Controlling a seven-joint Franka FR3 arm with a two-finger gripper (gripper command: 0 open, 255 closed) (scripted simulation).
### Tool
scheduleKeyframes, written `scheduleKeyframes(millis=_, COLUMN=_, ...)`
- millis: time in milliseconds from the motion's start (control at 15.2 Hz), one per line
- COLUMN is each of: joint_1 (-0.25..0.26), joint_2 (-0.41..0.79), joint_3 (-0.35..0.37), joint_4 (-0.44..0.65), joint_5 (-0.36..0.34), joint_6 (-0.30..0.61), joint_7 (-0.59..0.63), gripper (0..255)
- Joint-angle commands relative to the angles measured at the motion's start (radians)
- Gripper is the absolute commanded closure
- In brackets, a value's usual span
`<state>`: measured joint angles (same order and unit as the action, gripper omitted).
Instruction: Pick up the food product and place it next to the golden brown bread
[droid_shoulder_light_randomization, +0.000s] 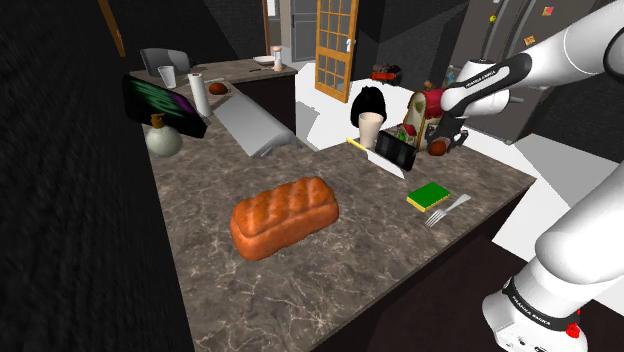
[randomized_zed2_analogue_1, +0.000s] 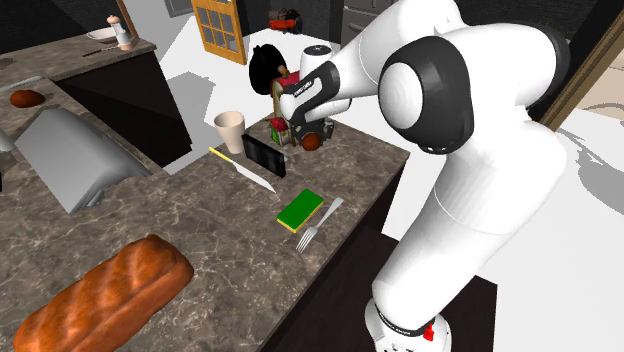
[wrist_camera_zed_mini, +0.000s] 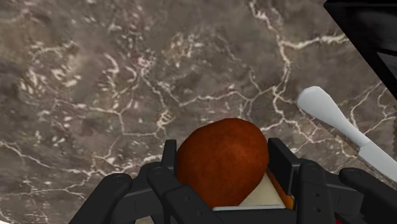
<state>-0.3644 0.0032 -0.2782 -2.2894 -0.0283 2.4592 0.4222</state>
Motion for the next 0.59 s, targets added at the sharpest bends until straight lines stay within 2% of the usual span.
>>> scheduleKeyframes(millis=0, joint_1=0.0, joint_2=-0.023, joint_3=0.0, joint_4=0.008, joint_5=-0.009, joint_6=-0.031, joint_7=0.006, gripper=255)
scheduleKeyframes(millis=528, joint_1=0.001, joint_2=-0.08, joint_3=0.003, joint_4=0.061, joint_5=-0.027, joint_6=-0.139, joint_7=0.017, gripper=255)
